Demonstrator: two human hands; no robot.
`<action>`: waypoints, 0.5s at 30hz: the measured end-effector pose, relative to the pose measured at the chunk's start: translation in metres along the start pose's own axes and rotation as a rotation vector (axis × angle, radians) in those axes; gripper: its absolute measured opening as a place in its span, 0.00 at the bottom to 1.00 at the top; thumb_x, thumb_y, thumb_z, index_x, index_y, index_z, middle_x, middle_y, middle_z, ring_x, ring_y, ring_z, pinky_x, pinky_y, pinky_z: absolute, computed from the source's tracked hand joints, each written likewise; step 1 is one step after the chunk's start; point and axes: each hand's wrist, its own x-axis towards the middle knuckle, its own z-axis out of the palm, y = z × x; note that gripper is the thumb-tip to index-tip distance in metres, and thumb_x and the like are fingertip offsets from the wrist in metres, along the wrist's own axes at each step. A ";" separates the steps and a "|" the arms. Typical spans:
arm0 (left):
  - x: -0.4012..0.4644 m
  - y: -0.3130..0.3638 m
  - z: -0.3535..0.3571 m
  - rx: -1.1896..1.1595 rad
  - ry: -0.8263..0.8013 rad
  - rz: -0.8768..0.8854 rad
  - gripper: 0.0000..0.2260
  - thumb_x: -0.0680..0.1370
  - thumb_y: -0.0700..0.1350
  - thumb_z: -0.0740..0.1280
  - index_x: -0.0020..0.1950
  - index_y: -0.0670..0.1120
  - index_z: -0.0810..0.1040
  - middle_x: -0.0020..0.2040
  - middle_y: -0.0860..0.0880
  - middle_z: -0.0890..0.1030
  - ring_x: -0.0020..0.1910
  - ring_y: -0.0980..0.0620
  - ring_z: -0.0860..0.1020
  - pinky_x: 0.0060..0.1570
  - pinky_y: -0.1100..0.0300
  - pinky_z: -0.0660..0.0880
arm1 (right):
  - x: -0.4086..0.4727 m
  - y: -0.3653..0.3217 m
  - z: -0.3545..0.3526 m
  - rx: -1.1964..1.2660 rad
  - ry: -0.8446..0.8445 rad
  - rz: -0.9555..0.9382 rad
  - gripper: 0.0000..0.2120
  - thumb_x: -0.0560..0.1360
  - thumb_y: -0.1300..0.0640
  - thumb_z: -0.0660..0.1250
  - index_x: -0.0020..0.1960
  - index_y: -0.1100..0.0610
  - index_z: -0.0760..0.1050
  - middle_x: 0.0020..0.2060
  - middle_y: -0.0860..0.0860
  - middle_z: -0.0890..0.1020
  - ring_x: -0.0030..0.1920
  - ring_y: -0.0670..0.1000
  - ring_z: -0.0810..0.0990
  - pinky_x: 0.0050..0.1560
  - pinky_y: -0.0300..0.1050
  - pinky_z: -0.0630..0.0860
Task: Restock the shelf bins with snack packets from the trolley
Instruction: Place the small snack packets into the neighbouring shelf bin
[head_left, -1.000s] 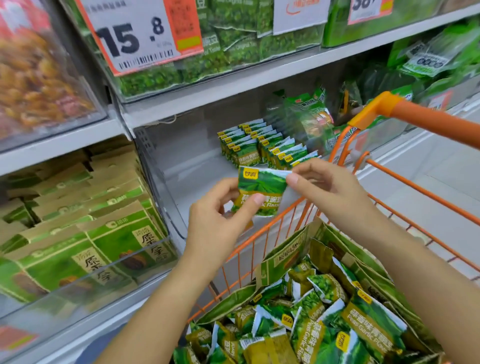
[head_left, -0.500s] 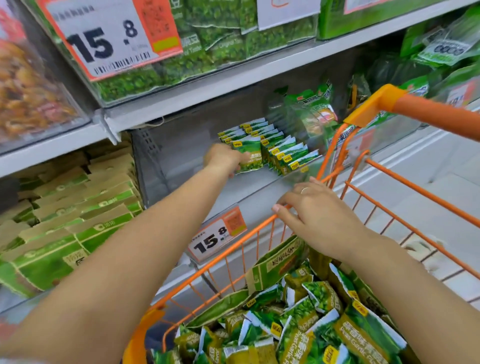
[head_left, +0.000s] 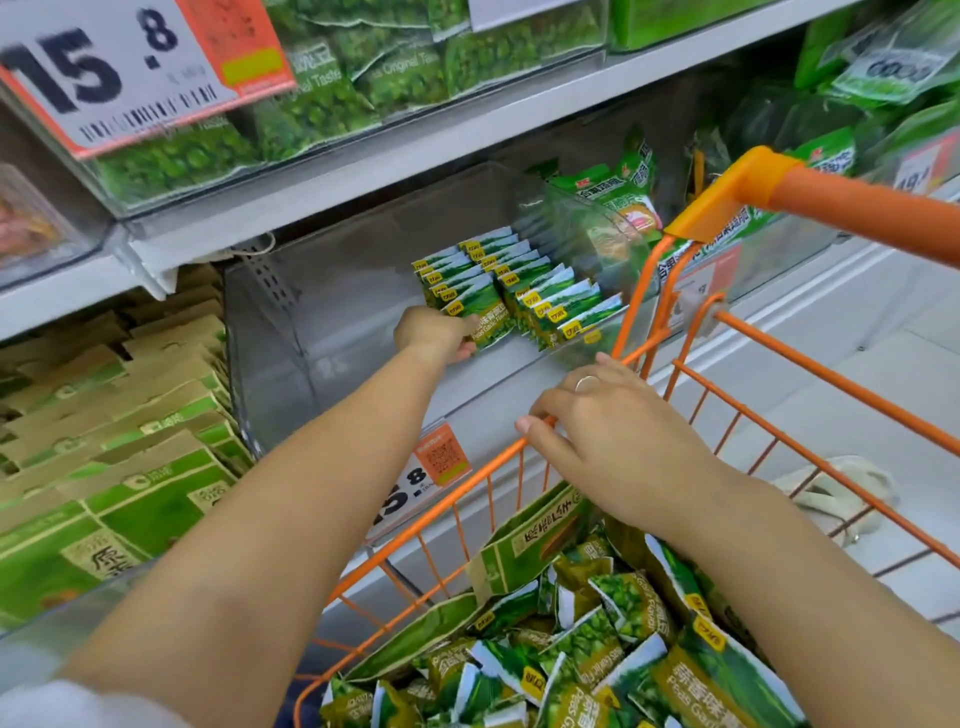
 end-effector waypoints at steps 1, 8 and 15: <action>0.001 -0.002 0.000 0.033 0.008 0.031 0.15 0.71 0.46 0.76 0.36 0.44 0.71 0.29 0.47 0.80 0.34 0.50 0.82 0.49 0.52 0.81 | 0.000 0.000 0.000 0.005 -0.003 -0.003 0.22 0.82 0.43 0.48 0.63 0.51 0.75 0.56 0.51 0.79 0.64 0.51 0.70 0.74 0.43 0.46; -0.004 0.001 0.011 0.377 0.040 0.267 0.18 0.72 0.54 0.73 0.42 0.40 0.76 0.43 0.42 0.83 0.45 0.44 0.82 0.47 0.50 0.79 | 0.003 -0.002 0.002 0.016 0.000 -0.015 0.22 0.82 0.43 0.49 0.62 0.51 0.76 0.55 0.50 0.79 0.64 0.51 0.70 0.74 0.44 0.47; -0.029 0.017 -0.023 0.591 -0.145 0.299 0.15 0.71 0.54 0.73 0.43 0.42 0.79 0.39 0.46 0.80 0.39 0.48 0.77 0.40 0.59 0.72 | -0.001 0.000 -0.010 0.223 0.039 -0.030 0.14 0.78 0.44 0.62 0.58 0.50 0.77 0.55 0.47 0.78 0.60 0.49 0.72 0.65 0.50 0.66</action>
